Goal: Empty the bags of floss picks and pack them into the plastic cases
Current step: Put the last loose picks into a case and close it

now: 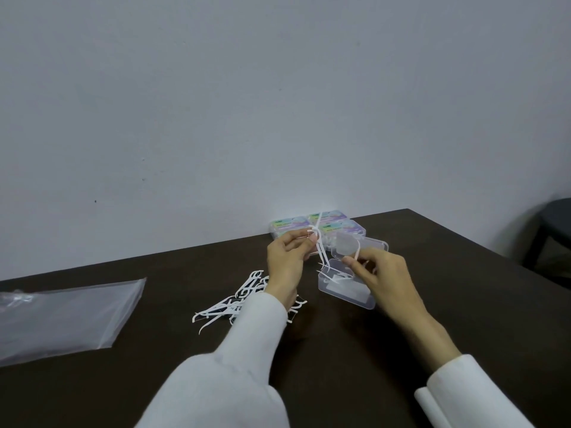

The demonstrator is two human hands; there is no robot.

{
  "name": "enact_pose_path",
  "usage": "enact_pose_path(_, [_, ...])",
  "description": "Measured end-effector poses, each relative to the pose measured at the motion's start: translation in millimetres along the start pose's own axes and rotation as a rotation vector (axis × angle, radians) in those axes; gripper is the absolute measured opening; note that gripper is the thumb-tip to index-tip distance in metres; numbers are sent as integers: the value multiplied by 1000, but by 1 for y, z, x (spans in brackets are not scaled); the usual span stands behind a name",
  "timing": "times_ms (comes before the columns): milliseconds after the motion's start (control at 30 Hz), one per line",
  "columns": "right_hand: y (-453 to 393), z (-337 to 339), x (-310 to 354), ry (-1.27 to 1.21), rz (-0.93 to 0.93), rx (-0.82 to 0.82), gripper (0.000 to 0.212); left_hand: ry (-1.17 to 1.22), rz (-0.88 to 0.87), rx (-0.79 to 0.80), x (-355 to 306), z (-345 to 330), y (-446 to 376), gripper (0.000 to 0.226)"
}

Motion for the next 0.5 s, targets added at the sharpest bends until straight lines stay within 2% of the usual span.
enact_pose_path(200, [0, 5, -2, -79, -28, -87, 18, 32, 13, -13, -2, 0, 0, 10])
enact_pose_path(500, [3, 9, 1, -149, -22, -115, 17, 32, 28, -29, -3, 1, 1, 12])
Point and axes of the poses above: each hand's wrist, its own y-axis away from the middle knuckle, its own z-axis out of the back of the hand, x = y × z, the point moved 3 cm from there along -y, towards the middle knuckle, and after that the axes turned 5 degrees about -z, right-handed, at the moved point
